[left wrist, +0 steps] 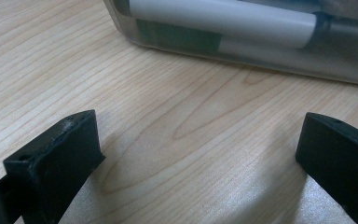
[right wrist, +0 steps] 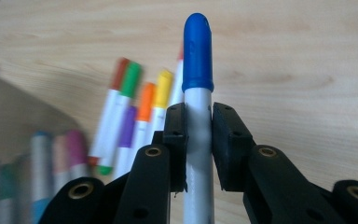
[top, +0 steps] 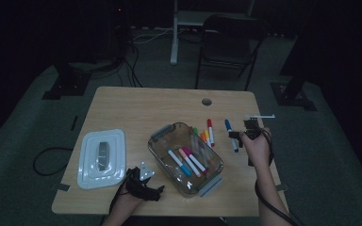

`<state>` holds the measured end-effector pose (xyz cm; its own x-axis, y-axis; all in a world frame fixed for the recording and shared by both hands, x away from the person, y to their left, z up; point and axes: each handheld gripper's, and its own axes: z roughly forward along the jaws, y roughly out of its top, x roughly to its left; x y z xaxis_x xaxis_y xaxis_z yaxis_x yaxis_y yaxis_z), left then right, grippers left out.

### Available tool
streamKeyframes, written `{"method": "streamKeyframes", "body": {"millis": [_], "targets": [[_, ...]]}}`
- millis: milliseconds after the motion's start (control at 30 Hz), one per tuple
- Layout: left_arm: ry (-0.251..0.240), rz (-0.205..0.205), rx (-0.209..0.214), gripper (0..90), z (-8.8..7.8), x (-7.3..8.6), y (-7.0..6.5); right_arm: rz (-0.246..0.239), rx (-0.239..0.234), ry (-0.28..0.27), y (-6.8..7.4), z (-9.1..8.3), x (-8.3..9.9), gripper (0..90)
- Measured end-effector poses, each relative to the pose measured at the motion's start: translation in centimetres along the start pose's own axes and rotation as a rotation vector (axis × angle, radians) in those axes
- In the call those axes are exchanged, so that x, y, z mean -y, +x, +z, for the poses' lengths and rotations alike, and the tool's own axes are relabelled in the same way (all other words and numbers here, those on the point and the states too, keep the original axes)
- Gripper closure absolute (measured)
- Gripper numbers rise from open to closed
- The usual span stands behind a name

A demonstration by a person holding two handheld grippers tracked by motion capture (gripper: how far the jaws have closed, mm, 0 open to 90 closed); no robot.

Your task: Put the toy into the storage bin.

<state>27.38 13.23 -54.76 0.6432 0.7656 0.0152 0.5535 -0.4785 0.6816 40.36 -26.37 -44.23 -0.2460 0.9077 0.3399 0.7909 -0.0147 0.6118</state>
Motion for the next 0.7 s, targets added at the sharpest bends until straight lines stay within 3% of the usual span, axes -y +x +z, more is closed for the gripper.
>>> {"method": "streamKeyframes", "body": {"millis": [333, 600, 700], "targets": [[-0.002, -0.001, -0.001, 0.5, 0.0, 0.0, 0.0, -0.114, -0.108, -0.032, 4.9, -3.5, -0.5, 76.1], [-0.001, -0.001, 0.000, 0.5, 0.0, 0.0, 0.0, -0.217, -0.223, 0.005, 9.5, -4.5, 0.2, 76.1], [-0.001, -0.001, 0.000, 0.5, 0.0, 0.0, 0.0, -0.259, -0.242, 0.010, 11.0, -4.5, 0.4, 76.1]]}}
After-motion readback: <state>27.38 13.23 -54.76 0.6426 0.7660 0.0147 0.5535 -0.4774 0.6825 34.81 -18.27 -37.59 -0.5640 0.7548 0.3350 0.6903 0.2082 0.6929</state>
